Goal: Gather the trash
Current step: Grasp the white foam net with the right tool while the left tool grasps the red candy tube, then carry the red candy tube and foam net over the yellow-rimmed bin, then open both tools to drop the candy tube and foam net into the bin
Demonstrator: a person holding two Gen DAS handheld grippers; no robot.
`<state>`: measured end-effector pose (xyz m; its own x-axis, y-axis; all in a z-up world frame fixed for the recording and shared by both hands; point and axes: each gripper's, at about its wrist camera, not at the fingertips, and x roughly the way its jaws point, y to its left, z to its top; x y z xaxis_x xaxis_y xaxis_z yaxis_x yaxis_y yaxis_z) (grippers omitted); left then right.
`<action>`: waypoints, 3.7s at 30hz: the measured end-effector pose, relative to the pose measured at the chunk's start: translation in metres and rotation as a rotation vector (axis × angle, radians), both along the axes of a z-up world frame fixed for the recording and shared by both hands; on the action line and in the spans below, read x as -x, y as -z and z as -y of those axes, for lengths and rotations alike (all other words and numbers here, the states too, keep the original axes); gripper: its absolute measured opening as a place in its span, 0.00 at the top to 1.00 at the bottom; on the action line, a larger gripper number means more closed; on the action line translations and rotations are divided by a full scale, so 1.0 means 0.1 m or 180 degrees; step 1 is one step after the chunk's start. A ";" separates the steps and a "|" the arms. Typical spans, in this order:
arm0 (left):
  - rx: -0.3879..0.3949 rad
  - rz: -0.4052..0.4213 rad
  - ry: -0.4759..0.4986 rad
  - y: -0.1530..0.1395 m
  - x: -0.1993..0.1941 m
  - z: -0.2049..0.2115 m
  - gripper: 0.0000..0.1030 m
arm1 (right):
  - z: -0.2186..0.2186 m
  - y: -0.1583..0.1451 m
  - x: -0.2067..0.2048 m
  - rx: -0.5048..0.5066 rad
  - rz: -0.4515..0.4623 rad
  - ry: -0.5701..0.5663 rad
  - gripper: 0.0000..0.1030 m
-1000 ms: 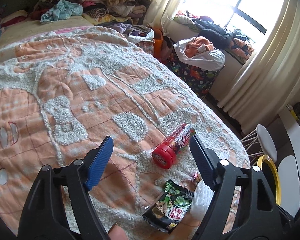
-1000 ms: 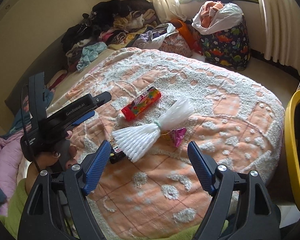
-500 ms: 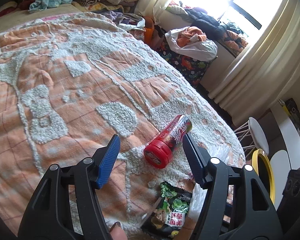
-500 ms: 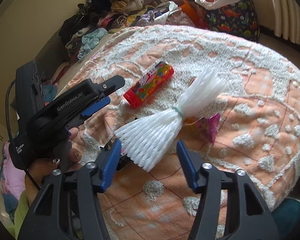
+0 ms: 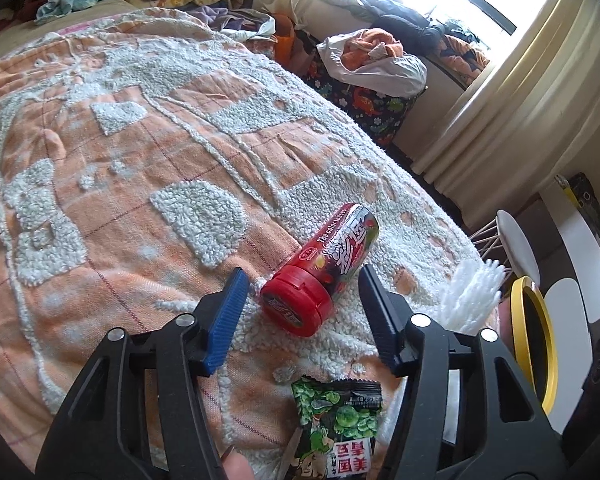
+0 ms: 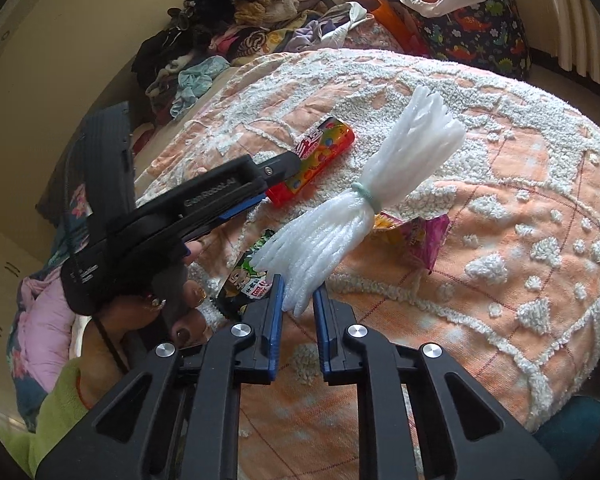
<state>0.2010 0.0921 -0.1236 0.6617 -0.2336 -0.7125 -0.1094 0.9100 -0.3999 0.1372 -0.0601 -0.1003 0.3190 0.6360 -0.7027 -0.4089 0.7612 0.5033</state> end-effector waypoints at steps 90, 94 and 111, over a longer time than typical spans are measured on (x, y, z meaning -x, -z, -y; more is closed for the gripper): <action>-0.0445 0.0802 0.1465 -0.91 0.42 2.60 0.72 | 2.86 -0.44 0.09 0.0442 0.0615 0.1585 0.90; -0.0420 0.0756 0.1566 -0.85 0.37 2.77 0.72 | 3.01 -0.37 0.07 0.0489 0.0536 0.1661 0.90; -0.0313 0.0580 0.1530 -0.64 0.25 2.81 0.32 | 3.11 -0.23 0.05 0.0733 0.0417 0.1614 0.59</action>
<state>0.1762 -0.1887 -0.0597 0.6114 -0.4792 -0.6297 0.3932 0.8746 -0.2837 0.1320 -0.3712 -0.0772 0.6383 0.2158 -0.7390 -0.0116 0.9625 0.2710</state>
